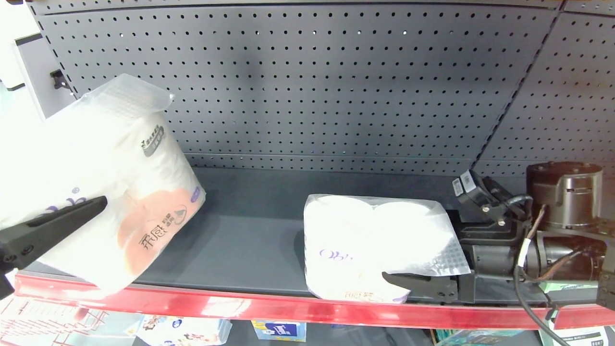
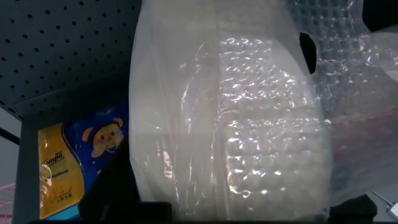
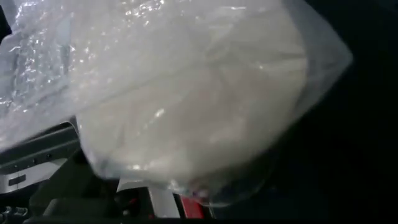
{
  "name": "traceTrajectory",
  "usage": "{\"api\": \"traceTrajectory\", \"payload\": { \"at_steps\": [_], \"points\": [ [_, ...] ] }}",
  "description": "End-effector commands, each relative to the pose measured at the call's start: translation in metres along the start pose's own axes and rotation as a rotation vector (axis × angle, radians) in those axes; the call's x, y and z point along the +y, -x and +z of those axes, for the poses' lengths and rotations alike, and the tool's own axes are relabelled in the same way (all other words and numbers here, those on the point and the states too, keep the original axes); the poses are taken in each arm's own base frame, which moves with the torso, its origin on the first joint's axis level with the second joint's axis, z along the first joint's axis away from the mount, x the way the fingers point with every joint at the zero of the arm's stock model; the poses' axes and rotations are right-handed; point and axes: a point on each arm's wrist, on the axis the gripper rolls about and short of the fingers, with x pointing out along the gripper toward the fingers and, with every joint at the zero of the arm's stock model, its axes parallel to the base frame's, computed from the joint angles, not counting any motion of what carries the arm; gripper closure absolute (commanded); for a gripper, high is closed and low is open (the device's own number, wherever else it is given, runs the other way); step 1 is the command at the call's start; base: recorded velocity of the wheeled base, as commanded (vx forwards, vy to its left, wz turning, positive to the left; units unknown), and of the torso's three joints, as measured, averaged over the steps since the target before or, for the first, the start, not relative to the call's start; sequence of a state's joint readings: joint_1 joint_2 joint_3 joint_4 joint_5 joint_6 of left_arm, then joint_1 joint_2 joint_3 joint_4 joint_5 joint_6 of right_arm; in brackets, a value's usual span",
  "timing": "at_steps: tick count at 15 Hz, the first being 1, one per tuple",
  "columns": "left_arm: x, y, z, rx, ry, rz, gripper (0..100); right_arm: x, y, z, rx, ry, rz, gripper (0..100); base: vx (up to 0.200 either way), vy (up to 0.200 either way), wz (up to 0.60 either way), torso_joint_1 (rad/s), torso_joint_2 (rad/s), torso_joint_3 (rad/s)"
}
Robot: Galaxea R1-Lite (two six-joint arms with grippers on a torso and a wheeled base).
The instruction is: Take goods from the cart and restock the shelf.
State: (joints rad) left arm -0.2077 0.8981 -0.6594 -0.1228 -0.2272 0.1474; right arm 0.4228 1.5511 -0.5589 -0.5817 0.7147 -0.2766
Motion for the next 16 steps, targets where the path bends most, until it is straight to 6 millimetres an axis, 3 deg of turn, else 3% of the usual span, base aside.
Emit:
{"api": "traceTrajectory", "payload": {
  "at_steps": [1,4,5,7,8,9,12,16],
  "points": [
    [0.003,-0.013,0.003,0.023,0.006,-0.012,100,0.006,0.023,0.003,-0.033,0.021,-0.064,0,0.0,0.0,0.0,0.0,0.0,0.0],
    [0.006,-0.051,0.009,0.07,-0.003,-0.153,100,0.044,0.08,-0.012,-0.079,0.045,-0.218,0,0.0,0.0,0.0,0.0,0.0,0.0],
    [0.006,-0.059,0.008,0.077,-0.014,-0.169,100,0.052,0.09,-0.016,-0.092,0.052,-0.255,0,0.0,0.0,0.0,0.0,0.0,0.0],
    [0.009,-0.102,0.005,0.033,-0.055,-0.228,100,0.09,0.126,-0.028,-0.204,0.035,-0.373,0,0.0,0.0,0.0,0.0,0.0,0.0],
    [0.009,-0.113,0.004,0.02,-0.059,-0.241,100,0.099,0.134,-0.032,-0.232,0.032,-0.447,0,0.0,0.0,0.0,0.0,0.0,0.0],
    [0.008,-0.135,0.003,0.008,-0.063,-0.277,100,0.113,0.147,-0.043,-0.274,0.033,-0.627,0,0.0,0.0,0.0,0.0,0.0,0.0],
    [0.009,-0.168,0.006,-0.022,-0.057,-0.459,100,0.142,0.162,-0.053,-0.412,0.014,-0.787,0,0.0,0.0,0.0,0.0,0.0,0.0],
    [0.013,-0.216,0.01,-0.068,-0.047,-0.703,100,0.181,0.176,-0.07,-0.431,0.002,-0.889,0,0.0,0.0,0.0,0.0,0.0,0.0]
  ]
}}
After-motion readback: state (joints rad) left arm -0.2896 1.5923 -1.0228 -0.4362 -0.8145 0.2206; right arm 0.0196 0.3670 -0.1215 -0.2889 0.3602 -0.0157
